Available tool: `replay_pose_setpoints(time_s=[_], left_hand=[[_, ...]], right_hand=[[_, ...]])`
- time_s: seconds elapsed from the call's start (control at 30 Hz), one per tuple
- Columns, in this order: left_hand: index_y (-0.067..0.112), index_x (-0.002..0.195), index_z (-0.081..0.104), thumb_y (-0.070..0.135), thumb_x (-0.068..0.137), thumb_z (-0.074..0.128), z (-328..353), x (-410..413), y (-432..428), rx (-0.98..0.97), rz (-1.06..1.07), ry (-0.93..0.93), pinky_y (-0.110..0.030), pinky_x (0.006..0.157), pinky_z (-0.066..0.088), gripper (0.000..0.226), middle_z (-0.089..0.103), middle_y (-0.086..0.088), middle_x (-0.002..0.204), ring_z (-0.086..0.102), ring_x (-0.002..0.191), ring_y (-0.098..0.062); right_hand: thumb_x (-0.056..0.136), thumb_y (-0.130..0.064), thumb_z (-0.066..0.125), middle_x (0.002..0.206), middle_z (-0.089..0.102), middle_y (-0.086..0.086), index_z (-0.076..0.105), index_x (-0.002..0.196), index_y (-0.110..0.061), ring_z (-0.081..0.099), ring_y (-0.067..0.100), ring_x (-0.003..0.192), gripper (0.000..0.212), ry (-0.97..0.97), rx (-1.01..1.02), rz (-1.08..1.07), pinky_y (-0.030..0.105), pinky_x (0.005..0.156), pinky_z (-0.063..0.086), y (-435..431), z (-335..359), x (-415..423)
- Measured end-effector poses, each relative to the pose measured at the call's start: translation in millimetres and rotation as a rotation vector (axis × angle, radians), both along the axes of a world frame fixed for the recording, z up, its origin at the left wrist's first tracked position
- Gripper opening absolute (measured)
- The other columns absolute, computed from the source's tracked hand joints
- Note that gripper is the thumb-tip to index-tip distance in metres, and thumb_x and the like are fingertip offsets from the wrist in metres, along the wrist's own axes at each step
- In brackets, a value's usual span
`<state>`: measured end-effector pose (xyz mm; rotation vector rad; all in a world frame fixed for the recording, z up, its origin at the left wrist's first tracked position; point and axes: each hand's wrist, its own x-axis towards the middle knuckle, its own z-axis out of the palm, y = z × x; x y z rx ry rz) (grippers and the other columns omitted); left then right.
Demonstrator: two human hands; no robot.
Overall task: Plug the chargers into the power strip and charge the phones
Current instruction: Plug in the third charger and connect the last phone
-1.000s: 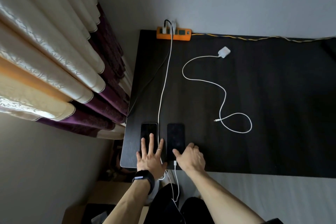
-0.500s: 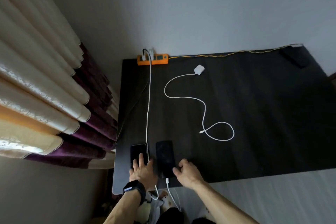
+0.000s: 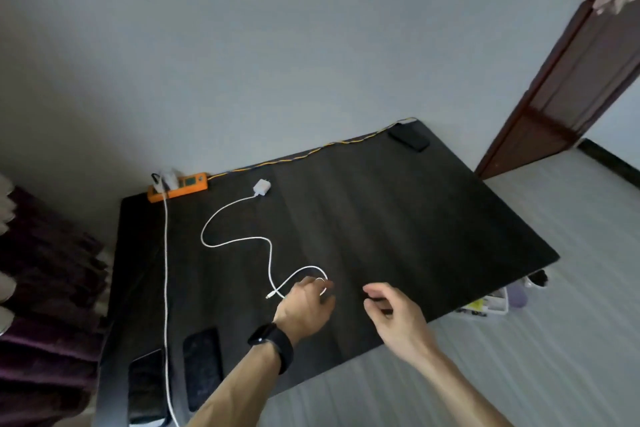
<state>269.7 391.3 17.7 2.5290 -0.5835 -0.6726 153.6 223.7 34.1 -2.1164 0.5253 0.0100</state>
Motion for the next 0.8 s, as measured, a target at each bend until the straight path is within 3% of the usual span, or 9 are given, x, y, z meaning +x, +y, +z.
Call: replay_pose_setpoints(time_s=[0.23,0.53,0.8], left_hand=[[0.023,0.126,0.064,0.030,0.092,0.055,3,-20,-117,-0.026,-0.042,0.000,-0.028,0.106,0.041,0.035,0.061,-0.001,0.129,0.057,0.121,-0.017],[0.026,0.131,0.059,0.032,0.093,0.052,-17,15,-215,0.048,-0.072,0.015,-0.038,0.106,0.043,0.039,0.053,0.000,0.137,0.053,0.125,-0.021],[0.029,0.142,0.047,0.033,0.096,0.047,-58,88,-291,0.116,-0.045,0.023,-0.039,0.104,0.043,0.046,0.044,0.004,0.145,0.045,0.130,-0.021]], right_hand=[[0.094,-0.024,0.065,0.109,0.068,-0.015,0.067,0.112,-0.033,0.065,0.000,0.096,0.020,-0.083,-0.003,-0.123,0.018,0.085,0.053,-134,14,-33],[0.096,-0.025,0.064,0.114,0.067,-0.009,0.064,0.121,-0.026,0.063,0.002,0.101,0.025,-0.064,-0.048,-0.168,0.025,0.090,0.054,-246,10,-8],[0.096,-0.035,0.061,0.125,0.061,-0.014,0.057,0.130,-0.032,0.059,-0.001,0.108,0.034,0.105,-0.112,-0.043,0.014,0.084,0.049,-323,-14,65]])
